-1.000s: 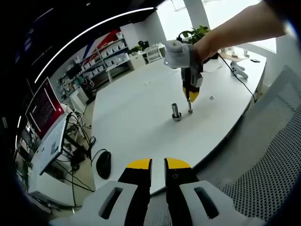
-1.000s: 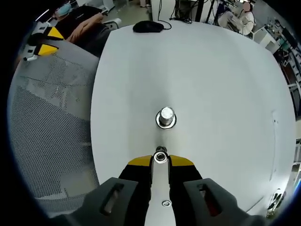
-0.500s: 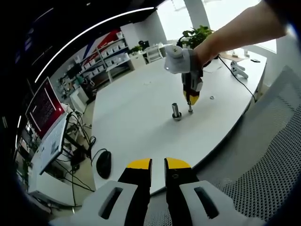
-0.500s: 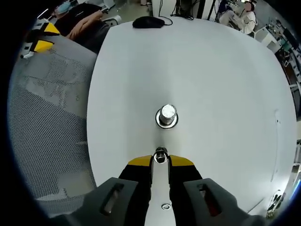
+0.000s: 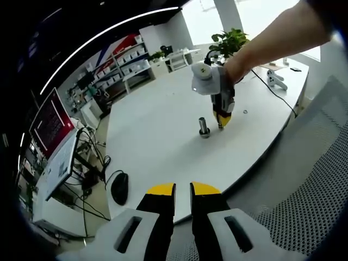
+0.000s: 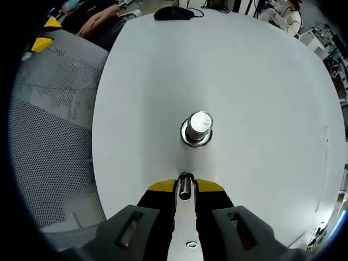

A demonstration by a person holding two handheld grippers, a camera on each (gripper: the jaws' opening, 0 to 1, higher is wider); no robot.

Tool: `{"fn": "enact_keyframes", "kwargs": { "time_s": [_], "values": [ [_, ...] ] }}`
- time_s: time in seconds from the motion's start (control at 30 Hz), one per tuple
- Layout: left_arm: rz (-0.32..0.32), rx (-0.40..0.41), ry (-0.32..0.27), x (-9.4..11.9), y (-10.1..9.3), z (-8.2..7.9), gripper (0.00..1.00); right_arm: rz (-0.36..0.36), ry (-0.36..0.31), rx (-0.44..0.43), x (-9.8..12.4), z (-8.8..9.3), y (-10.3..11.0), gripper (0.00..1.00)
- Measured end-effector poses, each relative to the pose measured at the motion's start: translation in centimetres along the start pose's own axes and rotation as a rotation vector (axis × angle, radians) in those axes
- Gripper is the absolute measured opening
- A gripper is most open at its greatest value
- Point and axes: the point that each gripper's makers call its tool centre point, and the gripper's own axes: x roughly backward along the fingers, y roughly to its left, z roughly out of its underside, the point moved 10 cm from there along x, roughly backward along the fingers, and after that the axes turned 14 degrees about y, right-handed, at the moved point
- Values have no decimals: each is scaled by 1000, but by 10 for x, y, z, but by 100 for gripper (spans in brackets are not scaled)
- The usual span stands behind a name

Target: Place the washer onto the threaded stud by aligning its center hole with the stud, sliding it down to the base, and recovering from edge contact or off-axis alignment until the washer reaches the visible bottom stop.

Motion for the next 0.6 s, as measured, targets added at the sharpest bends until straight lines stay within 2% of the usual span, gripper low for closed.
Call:
{"fn": "enact_keyframes", "kwargs": {
  "time_s": [0.1, 0.27, 0.4, 0.47, 0.53, 0.6],
  "values": [
    [1, 0, 2, 0, 0, 0, 8, 15, -1, 38, -4, -1, 0, 15],
    [5, -4, 6, -1, 0, 0, 8, 21, -13, 8, -7, 0, 2, 21],
    [7, -7, 6, 0, -1, 0, 8, -23, -119, -92, -4, 5, 6, 26],
    [8, -8, 5, 0, -1, 0, 8, -32, -145, -118, -1, 9, 7, 27],
    [8, -9, 3, 0, -1, 0, 8, -38, -215, -140, 3, 13, 9, 30],
    [8, -12, -1, 0, -1, 0, 8, -46, -276, -220, 7, 19, 12, 33]
  ]
}}
